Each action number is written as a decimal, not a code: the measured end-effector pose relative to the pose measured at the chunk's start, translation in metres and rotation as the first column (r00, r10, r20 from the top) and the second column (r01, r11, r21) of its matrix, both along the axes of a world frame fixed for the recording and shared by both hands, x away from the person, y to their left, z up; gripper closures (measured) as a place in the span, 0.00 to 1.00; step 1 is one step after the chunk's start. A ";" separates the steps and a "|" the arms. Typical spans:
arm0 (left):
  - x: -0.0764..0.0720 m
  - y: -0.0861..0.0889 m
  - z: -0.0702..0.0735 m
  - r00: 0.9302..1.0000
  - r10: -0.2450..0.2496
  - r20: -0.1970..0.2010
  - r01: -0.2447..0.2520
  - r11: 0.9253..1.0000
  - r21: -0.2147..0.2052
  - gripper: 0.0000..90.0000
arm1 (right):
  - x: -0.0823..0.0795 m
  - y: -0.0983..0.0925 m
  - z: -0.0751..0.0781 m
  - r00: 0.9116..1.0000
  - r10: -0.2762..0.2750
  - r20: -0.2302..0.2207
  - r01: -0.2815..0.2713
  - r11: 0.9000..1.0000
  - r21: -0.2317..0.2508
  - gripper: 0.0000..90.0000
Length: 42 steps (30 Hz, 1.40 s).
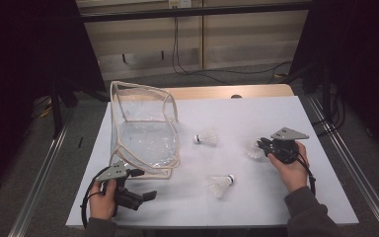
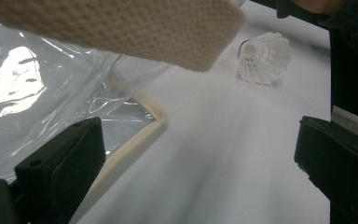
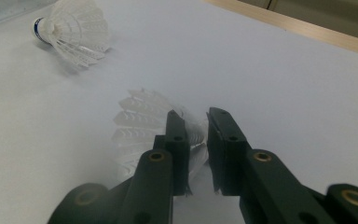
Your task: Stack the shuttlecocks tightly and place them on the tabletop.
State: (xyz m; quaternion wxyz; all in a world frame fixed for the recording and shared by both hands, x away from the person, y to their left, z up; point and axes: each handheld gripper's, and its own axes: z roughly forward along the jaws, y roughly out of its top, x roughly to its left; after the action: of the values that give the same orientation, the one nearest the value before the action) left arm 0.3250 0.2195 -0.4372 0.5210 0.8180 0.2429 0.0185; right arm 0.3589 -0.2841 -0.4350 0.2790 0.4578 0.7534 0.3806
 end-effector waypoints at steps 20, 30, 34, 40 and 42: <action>-0.001 0.000 0.001 1.000 -0.002 0.006 0.002 1.000 0.001 0.02 | -0.009 0.007 0.010 0.997 0.081 -0.009 -0.081 0.996 0.036 1.00; -0.001 0.000 0.001 1.000 -0.001 0.007 0.001 1.000 -0.003 0.02 | -0.013 0.014 0.013 0.990 0.137 -0.028 -0.134 0.988 0.073 1.00; -0.001 -0.001 0.001 1.000 -0.001 0.005 0.001 1.000 -0.005 0.02 | -0.013 0.014 0.011 0.989 0.145 -0.039 -0.141 0.987 0.074 1.00; -0.001 0.000 0.001 1.000 -0.004 0.005 0.004 1.000 -0.003 0.02 | -0.012 0.013 0.008 0.989 0.141 -0.049 -0.137 0.988 0.072 1.00; -0.001 -0.001 0.001 1.000 -0.003 0.004 0.003 1.000 -0.003 0.02 | -0.012 0.012 0.008 0.989 0.137 -0.048 -0.133 0.989 0.071 1.00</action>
State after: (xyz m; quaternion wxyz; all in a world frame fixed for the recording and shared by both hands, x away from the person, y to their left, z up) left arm 0.3241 0.2187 -0.4361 0.5226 0.8176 0.2409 0.0190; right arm 0.3467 -0.2718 -0.4272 0.2169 0.4250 0.7764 0.4118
